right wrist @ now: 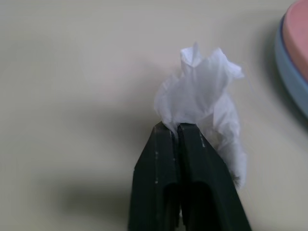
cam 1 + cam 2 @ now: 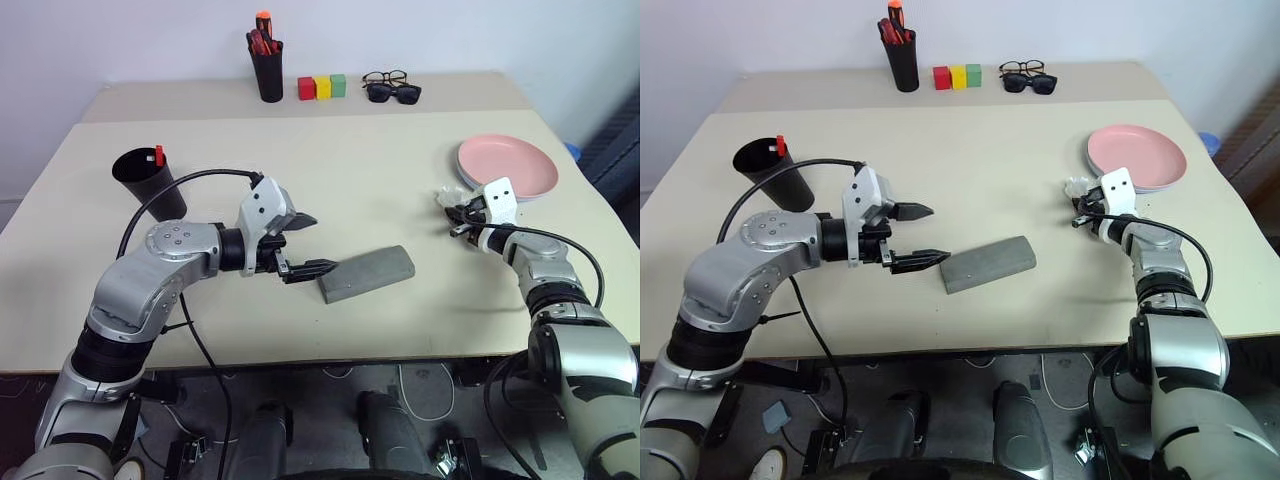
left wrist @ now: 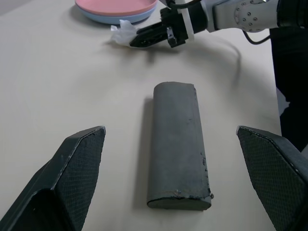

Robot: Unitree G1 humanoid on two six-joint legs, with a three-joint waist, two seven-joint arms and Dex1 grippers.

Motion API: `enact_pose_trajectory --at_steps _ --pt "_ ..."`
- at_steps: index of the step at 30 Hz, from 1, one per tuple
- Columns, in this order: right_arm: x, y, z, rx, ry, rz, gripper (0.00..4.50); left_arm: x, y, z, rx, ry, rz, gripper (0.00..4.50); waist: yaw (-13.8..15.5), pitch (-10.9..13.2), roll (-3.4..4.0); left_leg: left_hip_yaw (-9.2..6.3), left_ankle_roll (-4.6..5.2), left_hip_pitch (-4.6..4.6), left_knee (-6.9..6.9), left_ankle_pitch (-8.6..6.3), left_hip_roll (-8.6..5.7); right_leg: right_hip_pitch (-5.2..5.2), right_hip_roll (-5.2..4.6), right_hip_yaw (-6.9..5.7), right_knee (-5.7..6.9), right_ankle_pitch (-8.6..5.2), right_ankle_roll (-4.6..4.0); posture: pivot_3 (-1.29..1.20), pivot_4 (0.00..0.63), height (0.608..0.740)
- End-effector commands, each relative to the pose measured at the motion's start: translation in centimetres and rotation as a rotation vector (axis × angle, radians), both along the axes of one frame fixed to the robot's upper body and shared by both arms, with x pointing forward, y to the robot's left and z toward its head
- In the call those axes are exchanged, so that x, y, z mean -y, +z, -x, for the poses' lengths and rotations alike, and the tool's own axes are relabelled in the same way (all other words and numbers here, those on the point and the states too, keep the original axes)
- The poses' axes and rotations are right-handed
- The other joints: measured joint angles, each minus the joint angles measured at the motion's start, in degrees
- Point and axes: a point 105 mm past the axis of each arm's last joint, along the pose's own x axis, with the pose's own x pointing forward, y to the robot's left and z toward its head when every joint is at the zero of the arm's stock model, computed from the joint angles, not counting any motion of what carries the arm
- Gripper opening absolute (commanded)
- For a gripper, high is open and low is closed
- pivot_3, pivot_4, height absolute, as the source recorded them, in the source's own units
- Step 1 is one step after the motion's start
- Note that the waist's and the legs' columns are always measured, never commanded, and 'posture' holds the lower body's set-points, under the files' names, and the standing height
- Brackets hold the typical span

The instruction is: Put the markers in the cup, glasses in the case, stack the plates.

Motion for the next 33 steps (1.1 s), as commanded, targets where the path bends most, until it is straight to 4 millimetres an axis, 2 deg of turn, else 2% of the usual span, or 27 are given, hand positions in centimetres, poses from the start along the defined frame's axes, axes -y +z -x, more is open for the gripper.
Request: enact_pose_trajectory --at_steps 1,4,6,11,12,15,20,24,27,31,33 --pt "0.9 4.0 -0.7 0.148 -0.027 0.027 0.04 0.1 1.1 0.3 0.051 -0.007 0.020 4.50 -0.1 0.0 0.00 0.00 0.00 0.00 -0.01 0.00 0.00 0.00 0.00 0.00 0.00 0.00 0.00 0.00 0.150 0.740" --pt "1.6 7.9 -1.3 0.280 -0.081 -0.047 0.04 0.3 1.1 0.2 0.053 -0.008 0.024 4.50 -0.3 0.0 0.01 0.00 0.00 -0.01 0.00 0.00 0.00 -0.01 0.00 0.00 0.00 0.00 0.00 0.00 0.150 0.740" --pt "3.1 10.2 -1.5 0.352 -0.174 -0.017 0.04 0.4 1.1 0.2 0.054 -0.008 0.026 4.50 -0.6 0.0 0.02 0.00 0.00 0.00 0.00 0.00 0.00 -0.01 0.00 0.01 0.00 0.00 0.00 0.00 0.150 0.740" --pt "6.1 13.4 -1.5 0.424 -0.381 0.062 0.04 0.2 1.1 0.0 0.062 0.021 0.032 4.50 -0.6 0.0 0.01 0.00 0.00 -0.01 -0.07 0.00 0.00 -0.02 0.00 0.00 -0.03 -0.01 -0.01 0.00 0.150 0.740" --pt "6.3 13.6 -1.5 0.424 -0.396 0.071 0.04 0.1 1.1 0.0 0.062 0.026 0.032 4.50 -0.6 0.0 0.00 0.00 0.00 -0.02 -0.08 0.00 0.00 -0.02 0.00 0.00 -0.05 -0.01 -0.01 0.00 0.150 0.740" --pt "7.0 13.9 -1.6 0.413 -0.456 0.112 0.86 -0.3 1.1 0.1 0.061 0.048 0.034 4.50 -0.7 0.0 0.01 0.02 0.01 -0.02 -0.09 0.00 0.00 -0.02 0.00 0.02 -0.08 -0.01 -0.01 0.00 0.150 0.740" --pt "8.1 15.4 -1.2 0.487 -0.577 0.156 3.22 -1.1 1.0 0.3 0.059 0.090 0.033 4.50 -0.7 0.0 0.03 0.01 0.00 -0.06 -0.10 0.00 0.00 -0.08 0.00 0.03 -0.06 -0.01 -0.01 0.00 0.150 0.740" --pt "8.7 15.9 -0.8 0.522 -0.603 0.113 3.22 -1.5 0.9 0.5 0.054 0.107 0.031 4.50 -0.7 0.0 0.03 0.02 0.00 -0.06 -0.09 0.00 0.00 -0.08 0.00 0.05 -0.06 -0.01 -0.02 0.00 0.150 0.740" --pt "8.6 15.6 -0.6 0.531 -0.565 0.094 3.22 -1.5 0.9 0.5 0.052 0.108 0.031 4.50 -0.7 0.0 0.03 0.02 0.00 -0.07 -0.08 0.00 -0.01 -0.07 0.00 0.04 -0.06 -0.01 -0.01 0.00 0.150 0.740" --pt "7.5 14.5 -0.3 0.532 -0.414 0.030 3.22 -1.5 1.0 -0.1 0.089 0.133 0.060 4.50 -0.6 0.0 0.03 0.02 0.00 -0.07 -0.08 0.00 -0.01 -0.03 0.00 0.04 -0.09 -0.01 -0.01 0.00 0.150 0.740" --pt "6.3 13.4 0.2 0.528 -0.271 0.022 3.22 -2.2 2.1 -1.0 0.221 0.229 0.182 4.50 -0.6 0.0 0.04 0.02 0.00 -0.07 -0.08 0.00 -0.01 -0.03 0.00 0.04 -0.11 -0.01 0.00 0.00 0.150 0.740"
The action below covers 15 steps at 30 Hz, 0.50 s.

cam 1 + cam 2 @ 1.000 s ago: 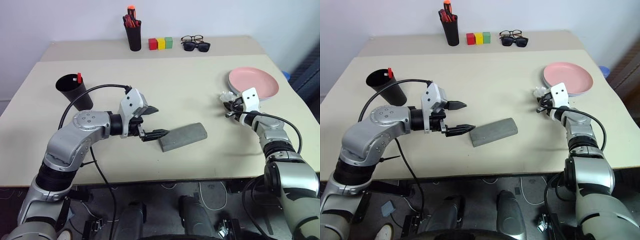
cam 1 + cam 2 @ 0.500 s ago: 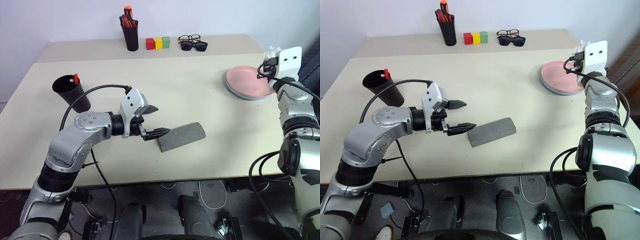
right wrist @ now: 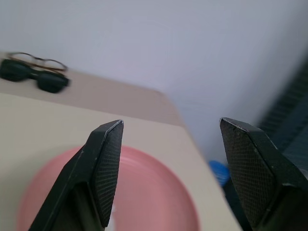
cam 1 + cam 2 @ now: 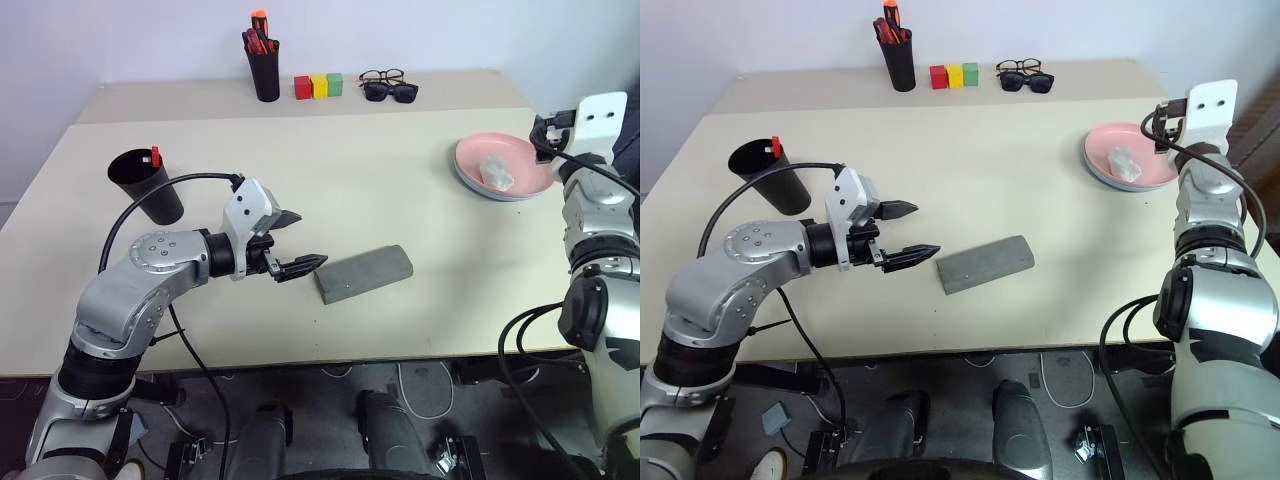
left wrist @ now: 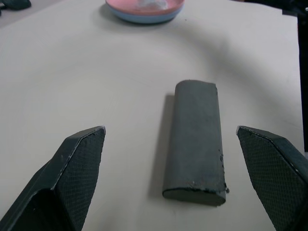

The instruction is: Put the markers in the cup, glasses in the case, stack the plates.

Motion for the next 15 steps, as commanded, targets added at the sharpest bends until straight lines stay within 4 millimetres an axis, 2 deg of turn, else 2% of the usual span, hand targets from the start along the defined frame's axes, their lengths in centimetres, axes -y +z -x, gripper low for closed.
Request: enact_pose_trajectory --at_steps 1,3,5,8,10,13,15 --pt "-1.6 0.7 1.3 0.071 0.217 0.049 3.22 -1.4 2.2 -1.3 0.254 0.163 0.146 4.50 0.1 0.0 0.02 0.01 0.00 0.03 -0.03 0.00 0.00 0.04 0.00 0.00 -0.06 0.00 0.00 0.00 0.150 0.740" --pt "-2.6 -0.8 3.0 0.048 0.350 0.112 3.22 -2.7 1.7 -1.6 0.249 0.254 0.203 4.50 0.2 0.0 0.00 0.00 0.01 0.05 -0.07 0.00 0.02 0.06 0.00 -0.02 -0.11 0.01 0.01 0.00 0.150 0.740" --pt "-2.7 -1.8 4.9 0.016 0.404 0.135 3.22 -3.6 1.3 -1.7 0.255 0.305 0.216 4.50 0.5 0.0 0.00 -0.01 0.01 0.04 -0.08 -0.01 0.03 0.01 0.00 -0.02 -0.01 0.00 0.03 0.00 0.150 0.740" --pt "-2.1 -3.4 9.3 -0.078 0.433 0.159 3.22 -5.0 -0.4 -1.1 0.171 0.345 0.193 4.50 1.4 -0.1 0.11 -0.02 0.02 0.01 -0.03 -0.01 0.01 -0.02 0.00 -0.01 0.03 -0.01 0.04 0.00 0.150 0.740" --pt "-1.8 -4.0 12.4 -0.140 0.442 0.138 3.22 -5.7 -0.7 -0.4 0.139 0.325 0.208 4.50 2.0 -0.1 0.19 -0.01 0.04 0.00 0.00 -0.03 0.01 0.00 -0.01 -0.01 0.03 -0.04 0.05 0.00 0.150 0.740" --pt "-1.0 -4.5 15.8 -0.228 0.423 0.145 3.22 -6.2 -0.9 0.2 0.113 0.308 0.210 4.50 2.2 0.0 0.17 -0.01 0.05 -0.04 0.13 -0.04 0.00 0.02 -0.01 -0.01 0.03 -0.15 -0.18 0.00 0.150 0.740" --pt "-0.4 -4.7 17.6 -0.273 0.404 0.142 3.22 -6.5 -1.2 0.6 0.113 0.291 0.194 4.50 2.3 0.0 0.10 0.02 0.05 0.16 0.23 -0.04 0.02 0.22 -0.01 -0.01 0.03 -0.25 -0.05 0.00 0.150 0.740"
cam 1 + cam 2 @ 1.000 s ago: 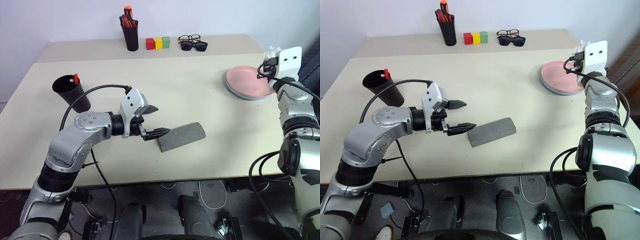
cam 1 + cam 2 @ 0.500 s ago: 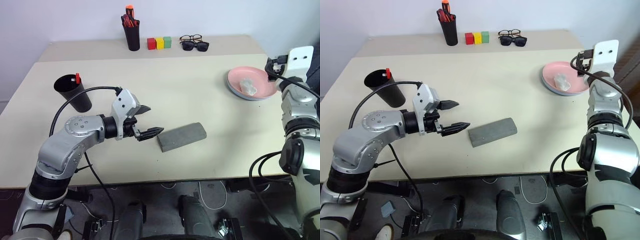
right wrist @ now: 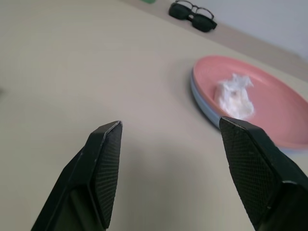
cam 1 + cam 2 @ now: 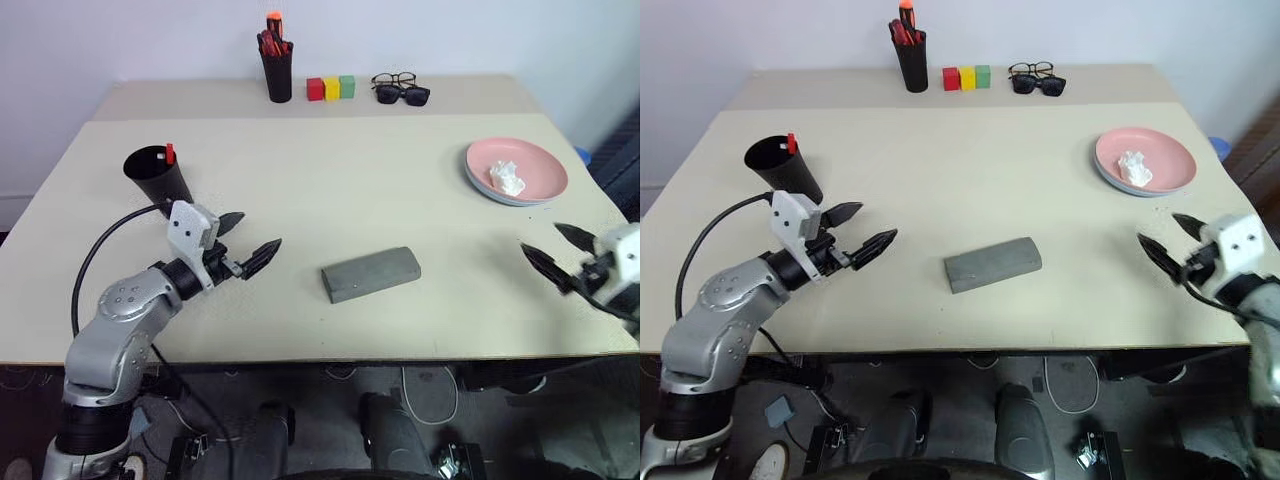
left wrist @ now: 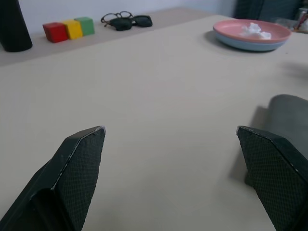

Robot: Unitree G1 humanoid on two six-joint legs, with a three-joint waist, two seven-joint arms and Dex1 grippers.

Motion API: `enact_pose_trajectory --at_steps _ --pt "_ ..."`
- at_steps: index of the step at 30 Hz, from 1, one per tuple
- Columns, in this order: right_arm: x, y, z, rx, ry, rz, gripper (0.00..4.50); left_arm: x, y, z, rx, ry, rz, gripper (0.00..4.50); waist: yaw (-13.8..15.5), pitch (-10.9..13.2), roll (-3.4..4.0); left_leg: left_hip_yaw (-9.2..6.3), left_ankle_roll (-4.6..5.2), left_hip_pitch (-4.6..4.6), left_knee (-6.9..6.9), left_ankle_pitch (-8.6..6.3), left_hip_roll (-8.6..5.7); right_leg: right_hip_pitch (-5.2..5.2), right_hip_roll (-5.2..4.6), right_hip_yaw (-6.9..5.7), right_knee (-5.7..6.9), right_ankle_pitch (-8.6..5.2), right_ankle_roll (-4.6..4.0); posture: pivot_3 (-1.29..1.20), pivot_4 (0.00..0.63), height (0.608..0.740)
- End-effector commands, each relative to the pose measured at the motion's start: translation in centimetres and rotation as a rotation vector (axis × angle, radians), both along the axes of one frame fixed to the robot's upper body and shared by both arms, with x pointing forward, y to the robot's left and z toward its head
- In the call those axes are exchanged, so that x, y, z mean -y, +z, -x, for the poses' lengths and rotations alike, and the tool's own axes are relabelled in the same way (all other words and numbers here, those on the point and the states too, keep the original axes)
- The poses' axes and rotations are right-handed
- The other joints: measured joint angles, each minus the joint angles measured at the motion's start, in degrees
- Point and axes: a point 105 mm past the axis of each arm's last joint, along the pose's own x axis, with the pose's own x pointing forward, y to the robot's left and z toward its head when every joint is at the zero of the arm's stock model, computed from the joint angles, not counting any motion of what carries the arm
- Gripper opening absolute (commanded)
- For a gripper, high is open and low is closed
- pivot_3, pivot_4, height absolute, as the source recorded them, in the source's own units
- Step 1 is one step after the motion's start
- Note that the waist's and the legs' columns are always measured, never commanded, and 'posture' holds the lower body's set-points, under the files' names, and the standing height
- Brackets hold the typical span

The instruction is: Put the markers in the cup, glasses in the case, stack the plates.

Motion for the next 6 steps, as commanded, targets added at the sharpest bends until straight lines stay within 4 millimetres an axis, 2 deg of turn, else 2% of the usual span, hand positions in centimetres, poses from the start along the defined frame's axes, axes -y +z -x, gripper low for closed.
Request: enact_pose_trajectory --at_steps 1,6 --pt "0.5 2.4 2.5 0.027 -0.013 0.022 3.22 0.0 1.1 1.0 0.047 -0.046 -0.009 4.50 0.0 0.0 -0.05 0.01 0.00 0.04 0.02 0.00 0.01 0.06 0.00 0.00 -0.01 0.01 -0.01 0.00 0.150 0.740" --pt "1.0 1.9 5.4 -0.034 -0.038 0.008 3.22 -0.7 0.2 1.5 0.022 -0.048 -0.043 4.50 -0.5 0.0 -0.11 0.08 -0.02 0.22 -0.05 -0.02 0.08 0.17 -0.01 -0.01 -0.07 -0.02 -0.04 0.00 0.150 0.740"
